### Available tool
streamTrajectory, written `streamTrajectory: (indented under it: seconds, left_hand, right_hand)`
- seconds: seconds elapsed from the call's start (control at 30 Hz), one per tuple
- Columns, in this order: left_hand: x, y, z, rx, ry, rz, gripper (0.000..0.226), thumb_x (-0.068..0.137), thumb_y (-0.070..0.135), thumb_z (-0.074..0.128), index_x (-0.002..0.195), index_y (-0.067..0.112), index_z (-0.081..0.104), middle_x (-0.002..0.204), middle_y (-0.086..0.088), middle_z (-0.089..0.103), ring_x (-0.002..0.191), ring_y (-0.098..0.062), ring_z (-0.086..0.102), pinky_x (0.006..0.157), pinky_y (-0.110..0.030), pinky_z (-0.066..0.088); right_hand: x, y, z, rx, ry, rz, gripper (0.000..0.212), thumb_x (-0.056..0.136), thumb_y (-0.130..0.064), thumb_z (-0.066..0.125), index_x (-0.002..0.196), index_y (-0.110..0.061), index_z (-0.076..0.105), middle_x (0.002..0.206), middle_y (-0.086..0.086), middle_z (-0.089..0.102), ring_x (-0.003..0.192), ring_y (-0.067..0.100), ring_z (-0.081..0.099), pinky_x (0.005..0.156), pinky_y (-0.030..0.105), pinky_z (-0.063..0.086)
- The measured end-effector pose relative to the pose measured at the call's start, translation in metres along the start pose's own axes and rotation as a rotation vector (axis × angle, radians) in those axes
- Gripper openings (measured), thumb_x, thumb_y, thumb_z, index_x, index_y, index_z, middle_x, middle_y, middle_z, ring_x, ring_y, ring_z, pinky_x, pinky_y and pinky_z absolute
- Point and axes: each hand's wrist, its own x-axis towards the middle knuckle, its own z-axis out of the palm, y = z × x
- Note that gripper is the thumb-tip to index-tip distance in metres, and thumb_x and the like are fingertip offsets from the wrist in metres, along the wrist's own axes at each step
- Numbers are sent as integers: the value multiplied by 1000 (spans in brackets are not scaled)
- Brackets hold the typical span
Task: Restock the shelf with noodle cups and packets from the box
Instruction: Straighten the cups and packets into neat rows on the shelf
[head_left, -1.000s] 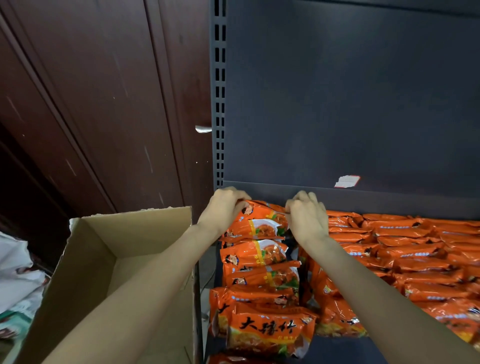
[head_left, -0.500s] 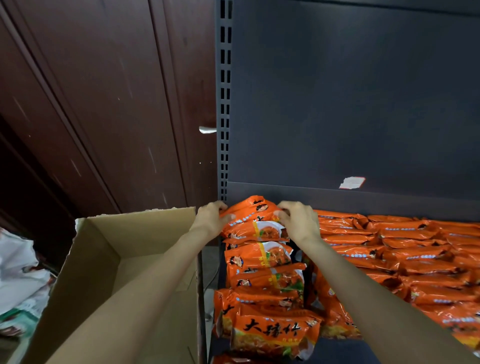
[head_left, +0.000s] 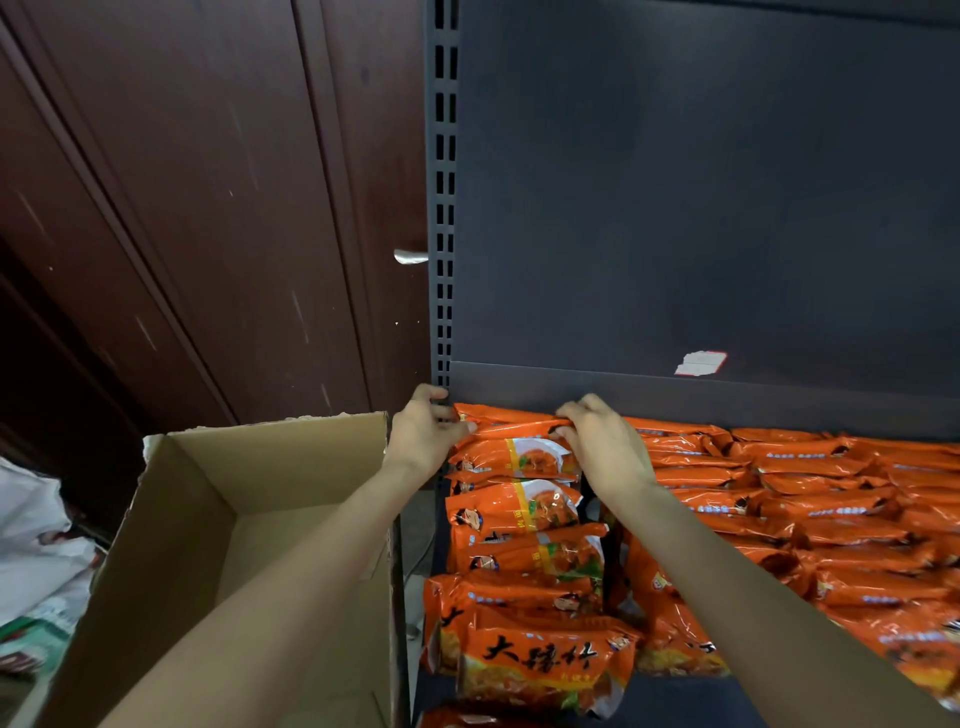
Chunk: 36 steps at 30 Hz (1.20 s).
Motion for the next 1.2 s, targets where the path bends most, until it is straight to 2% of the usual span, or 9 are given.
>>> streamTrajectory:
  seconds: [0.13,0.23,0.37,0.53,0.67,0.8,0.97,1.07,1.2]
  left_hand:
    - [-1,-4,-3,120,-3,9,48,85,23,68,127,11,48,116,-6,64,107,-21,60,87,-30,49]
    - [-3,-5,0,95,-97,-31,38,90,32,60,124,15,53,116,-7,64,104,-22,62,91,-39,53]
    - [-7,-3,3,36,-247,-17,35,96,31,51,128,17,52,120,-7,62,109,-20,60,95,-40,51]
    - [-7,-11,-6,149,-131,-38,17,96,13,49,104,12,64,105,-8,67,94,-17,64,87,-33,53]
    - [-13,-11,-6,187,-241,-66,11,90,20,61,87,11,67,87,-2,68,70,-8,63,60,-17,48]
    - [-12,-5,1,151,-138,-79,5,85,14,67,85,9,67,84,-3,67,63,-5,59,52,-12,44]
    - [-10,1,3,153,-138,-116,4,81,13,72,84,12,69,86,-4,68,72,-10,62,57,-17,48]
    - [-9,2,2,211,-132,-71,11,84,9,68,74,15,68,86,-5,70,77,-13,64,74,-27,55]
    - [-8,5,-4,110,-72,34,13,87,10,64,76,17,66,76,1,66,70,-9,61,68,-23,48]
  right_hand:
    - [-4,5,10,-138,105,-54,48,88,-9,61,133,-23,50,124,0,52,115,19,46,94,30,40]
    - [-2,2,13,-131,47,-169,58,84,3,59,135,-24,49,127,1,51,116,20,46,96,31,40]
    - [-3,2,11,-164,-14,-63,44,89,-2,51,130,-19,54,127,1,53,116,19,48,99,32,37]
    - [-15,0,6,42,12,-146,36,97,-15,45,132,-19,52,128,1,52,118,18,47,99,33,42]
    - [-14,-5,7,11,-61,-107,31,95,-20,53,125,-20,56,122,1,53,114,19,48,93,34,46]
    - [-11,-10,5,-29,-32,-59,13,92,-12,55,104,-16,61,105,3,56,102,21,52,74,30,48]
    - [-9,-11,3,-37,-61,-40,11,90,-13,59,101,-15,60,106,4,54,98,23,57,74,33,50]
    - [-10,-11,4,-46,-61,-40,6,89,-8,59,89,-13,61,95,4,58,87,24,60,67,30,46]
    - [-12,-2,4,155,17,36,9,91,-11,58,82,-14,58,86,3,55,76,21,57,63,25,37]
